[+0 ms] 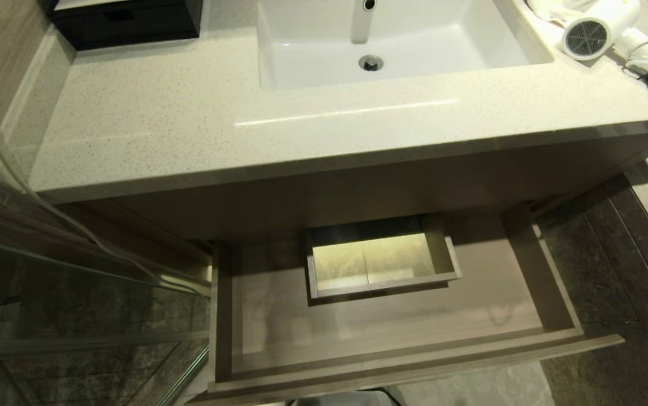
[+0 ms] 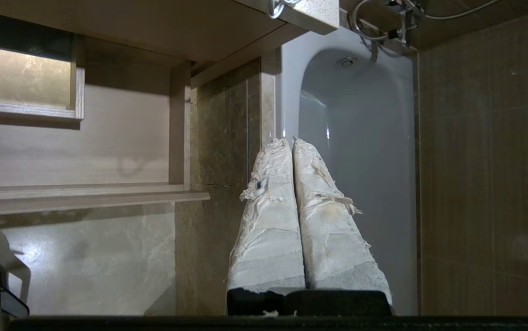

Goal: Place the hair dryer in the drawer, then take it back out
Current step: Close the drawer

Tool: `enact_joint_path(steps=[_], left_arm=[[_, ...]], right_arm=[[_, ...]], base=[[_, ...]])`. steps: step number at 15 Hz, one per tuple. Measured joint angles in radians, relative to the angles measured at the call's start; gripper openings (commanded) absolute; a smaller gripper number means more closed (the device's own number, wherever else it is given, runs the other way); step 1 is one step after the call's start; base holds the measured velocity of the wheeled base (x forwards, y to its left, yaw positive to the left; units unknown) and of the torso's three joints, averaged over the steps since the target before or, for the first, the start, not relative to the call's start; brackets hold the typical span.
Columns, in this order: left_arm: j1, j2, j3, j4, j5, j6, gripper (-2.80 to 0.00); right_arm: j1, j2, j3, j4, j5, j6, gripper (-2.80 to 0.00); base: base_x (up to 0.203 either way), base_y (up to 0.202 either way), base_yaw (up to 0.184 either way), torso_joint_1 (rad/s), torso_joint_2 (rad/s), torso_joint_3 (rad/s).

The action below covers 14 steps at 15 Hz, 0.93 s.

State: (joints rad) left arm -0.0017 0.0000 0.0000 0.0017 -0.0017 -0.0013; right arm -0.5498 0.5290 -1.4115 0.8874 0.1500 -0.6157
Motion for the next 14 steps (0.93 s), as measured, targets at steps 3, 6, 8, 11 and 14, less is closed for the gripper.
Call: enact_joint_path(steps=[3,6,8,11,14], left_arm=[[0.000,0.000,0.000,0.000,0.000,0.000,-2.80],[0.000,0.000,0.000,0.000,0.000,0.000,-2.80],[0.000,0.000,0.000,0.000,0.000,0.000,-2.80],[0.000,0.000,0.000,0.000,0.000,0.000,-2.80],[0.000,0.000,0.000,0.000,0.000,0.000,-2.80]], right_arm=[[0.000,-0.046,0.011,0.008,0.000,0.000,-2.80],[-0.001,-0.074,0.049,-0.031,0.002,-0.001,-2.80],[0.000,-0.085,0.070,-0.054,0.002,-0.001,-2.80],[0.002,-0.111,0.116,-0.072,0.002,-0.001,-2.80],[0.002,-0.127,0.144,-0.081,0.004,-0.001,-2.80]], base=[[0.000,0.000,0.000,-0.287,0.01,-0.276],[0.000,0.000,0.000,-0.264,-0.02,-0.295],[0.000,0.000,0.000,-0.239,-0.06,-0.306],[0.000,0.000,0.000,-0.229,-0.09,-0.320],[0.000,0.000,0.000,-0.206,-0.13,-0.330]])
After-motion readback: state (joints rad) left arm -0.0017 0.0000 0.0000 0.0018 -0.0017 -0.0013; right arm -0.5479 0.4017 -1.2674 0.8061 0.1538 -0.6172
